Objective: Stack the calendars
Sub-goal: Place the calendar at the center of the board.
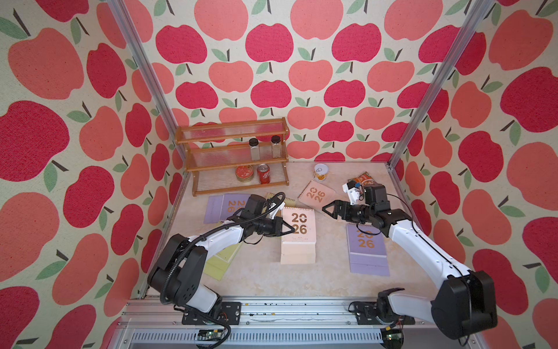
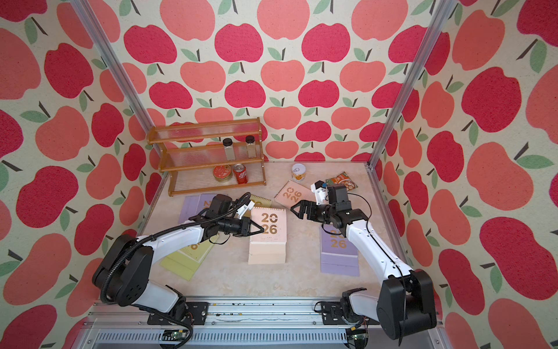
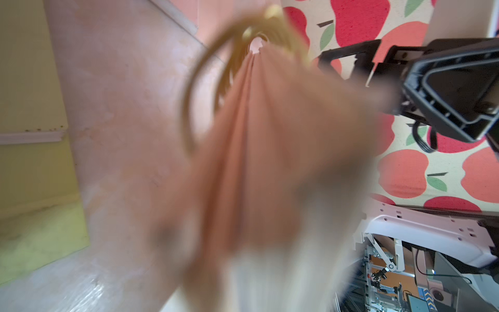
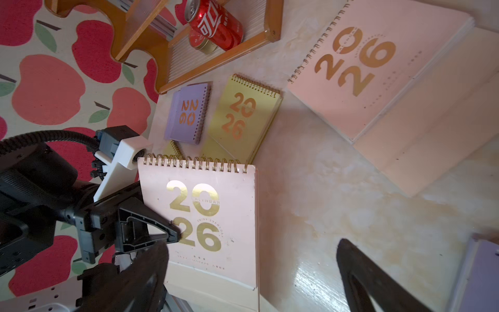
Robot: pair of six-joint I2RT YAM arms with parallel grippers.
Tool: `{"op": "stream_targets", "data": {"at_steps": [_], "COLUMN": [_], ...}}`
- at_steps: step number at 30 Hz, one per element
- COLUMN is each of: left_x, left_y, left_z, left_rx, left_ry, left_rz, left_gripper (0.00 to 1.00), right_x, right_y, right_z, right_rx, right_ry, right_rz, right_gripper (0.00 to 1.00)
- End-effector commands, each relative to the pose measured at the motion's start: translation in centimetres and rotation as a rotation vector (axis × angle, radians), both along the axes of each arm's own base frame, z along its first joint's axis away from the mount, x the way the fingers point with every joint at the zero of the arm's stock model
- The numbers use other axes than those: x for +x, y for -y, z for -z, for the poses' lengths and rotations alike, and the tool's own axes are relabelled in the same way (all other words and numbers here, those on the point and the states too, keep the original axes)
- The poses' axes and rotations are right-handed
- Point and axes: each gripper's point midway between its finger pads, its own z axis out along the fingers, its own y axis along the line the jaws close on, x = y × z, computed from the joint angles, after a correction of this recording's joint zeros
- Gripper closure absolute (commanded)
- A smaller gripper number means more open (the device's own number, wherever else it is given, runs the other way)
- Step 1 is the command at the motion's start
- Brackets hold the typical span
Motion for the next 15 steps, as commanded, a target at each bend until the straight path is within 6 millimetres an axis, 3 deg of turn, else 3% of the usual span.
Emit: {"op": "stream_targets", "data": {"at_steps": [1, 15], "left_x": [0.7, 0.2], "left_y": [1.7, 4.2], "left_z": [-1.0, 3.9], "left_rx": [-0.006, 0.026], "left_ry": [-0.012, -0.263], "left_rz": [0.008, 0.028], "left_gripper": [1.0, 1.0], "right_x": [0.1, 0.4], "right_y": [1.9, 3.3], "right_z": [1.6, 3.1], "right_rx": [-0.074, -0.107], "right_ry": [-0.022, -0.04], "right_rz": [0.051, 0.08], "right_gripper": [0.01, 0.01]}}
